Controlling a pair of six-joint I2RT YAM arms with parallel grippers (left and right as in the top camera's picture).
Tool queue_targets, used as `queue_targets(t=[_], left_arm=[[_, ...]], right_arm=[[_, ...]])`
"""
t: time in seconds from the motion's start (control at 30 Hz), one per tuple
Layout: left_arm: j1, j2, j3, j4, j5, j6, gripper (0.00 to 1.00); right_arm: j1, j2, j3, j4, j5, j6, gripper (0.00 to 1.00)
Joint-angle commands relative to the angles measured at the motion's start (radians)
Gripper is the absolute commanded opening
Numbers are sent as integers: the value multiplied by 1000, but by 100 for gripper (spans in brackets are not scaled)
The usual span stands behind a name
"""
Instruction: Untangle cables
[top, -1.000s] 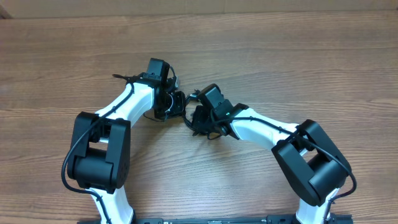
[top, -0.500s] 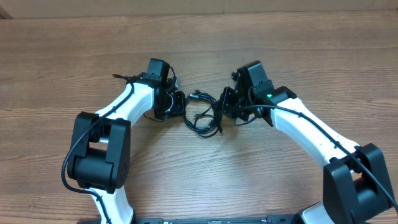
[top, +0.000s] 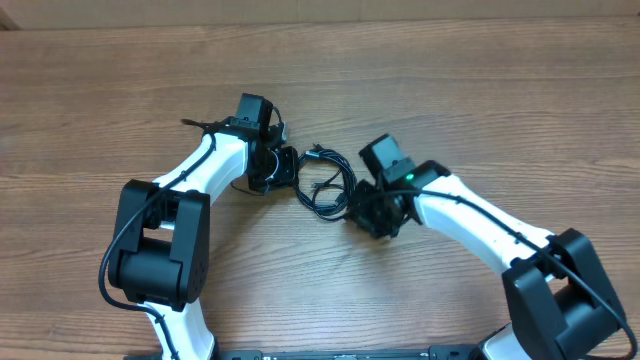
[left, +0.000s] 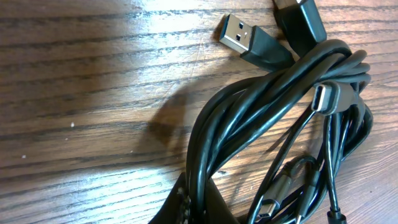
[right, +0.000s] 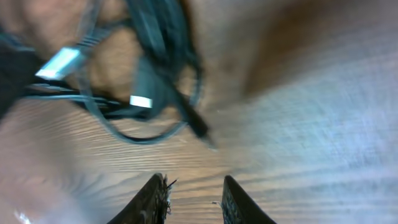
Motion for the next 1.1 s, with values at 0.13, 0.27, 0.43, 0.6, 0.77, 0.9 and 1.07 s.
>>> queue_targets(t=[0.13, 0.27, 0.43, 0.6, 0.77, 0.9, 1.07], left_arm=[[10, 10, 2, 3, 11, -27, 4], [8, 10, 2, 5, 11, -106, 4], [7, 10, 2, 15, 50, -175, 4], [7, 10, 2, 15, 67, -175, 4], [7, 10, 2, 16, 138, -175, 4], [7, 10, 2, 18, 161, -175, 4], [7, 10, 2, 19, 162, -175, 4]], right_arm=[[99, 9, -57, 44, 173, 441, 28], [142, 9, -62, 74, 302, 522, 32], [152, 11, -62, 131, 422, 522, 29], [151, 14, -62, 129, 472, 536, 29], [151, 45, -62, 133, 472, 537, 29], [150, 87, -62, 168, 457, 536, 28], [150, 95, -62, 190, 457, 535, 20]])
